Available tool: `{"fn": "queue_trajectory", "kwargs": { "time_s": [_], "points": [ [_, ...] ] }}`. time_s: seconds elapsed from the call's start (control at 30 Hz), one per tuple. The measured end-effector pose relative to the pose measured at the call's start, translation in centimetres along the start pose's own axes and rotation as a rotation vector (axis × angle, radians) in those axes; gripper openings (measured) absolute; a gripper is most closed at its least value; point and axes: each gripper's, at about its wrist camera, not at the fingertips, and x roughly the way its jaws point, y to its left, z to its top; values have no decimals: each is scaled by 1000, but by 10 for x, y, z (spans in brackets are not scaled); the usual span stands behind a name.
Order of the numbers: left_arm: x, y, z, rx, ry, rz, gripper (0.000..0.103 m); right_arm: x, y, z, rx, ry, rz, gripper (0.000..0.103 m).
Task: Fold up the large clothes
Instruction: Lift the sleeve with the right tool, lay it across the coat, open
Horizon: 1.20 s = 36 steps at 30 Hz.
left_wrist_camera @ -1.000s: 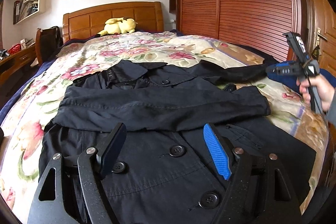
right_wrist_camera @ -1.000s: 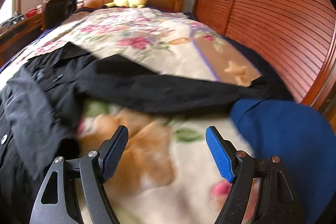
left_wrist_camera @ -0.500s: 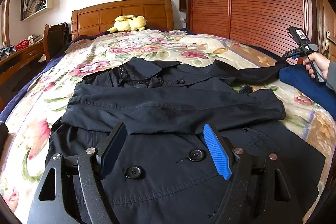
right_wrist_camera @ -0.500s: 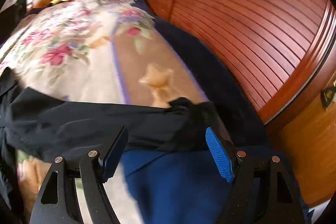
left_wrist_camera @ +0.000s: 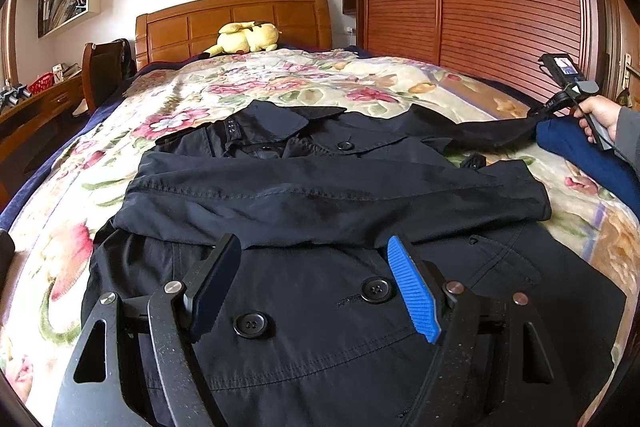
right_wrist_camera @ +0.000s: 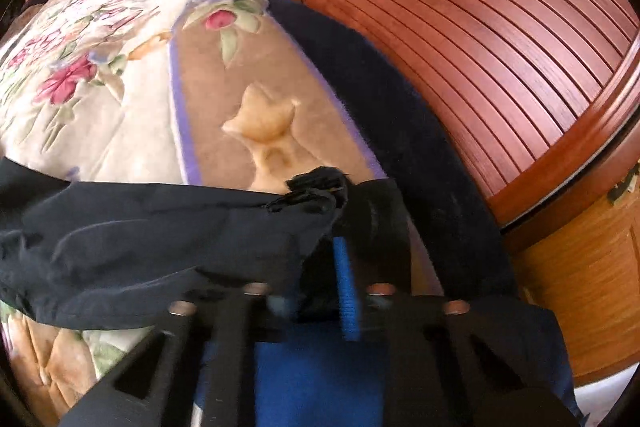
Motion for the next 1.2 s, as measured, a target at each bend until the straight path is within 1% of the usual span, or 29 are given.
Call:
{"fn": "queue_trajectory", "kwargs": {
  "time_s": [0.07, 0.17, 0.3, 0.43, 0.53, 0.57, 0.67, 0.87, 1.2],
  "points": [
    [-2, 1, 0, -3, -7, -4, 77, -9, 5, 1, -18, -43, -18, 3],
    [-6, 3, 0, -6, -17, -10, 77, -30, 11, 0, -28, -118, -25, 1],
    [-16, 7, 2, -1, -37, -9, 77, -73, 31, 0, -75, -246, -20, 1],
    [-27, 13, 4, -5, -57, -7, 77, -125, 62, -1, -133, -367, 7, 1],
    [-37, 21, 4, -15, -71, -1, 77, -165, 90, -6, -185, -440, 50, 1],
    [-39, 23, 4, -18, -79, 5, 77, -178, 102, -8, -212, -462, 72, 1],
    [-50, 31, 4, -22, -97, 16, 77, -213, 136, -21, -304, -557, 85, 1],
    [-66, 47, -1, -20, -109, 34, 77, -257, 190, -48, -393, -620, 165, 1],
    [-90, 77, -11, -38, -115, 66, 77, -329, 273, -98, -553, -743, 330, 1]
  ]
}}
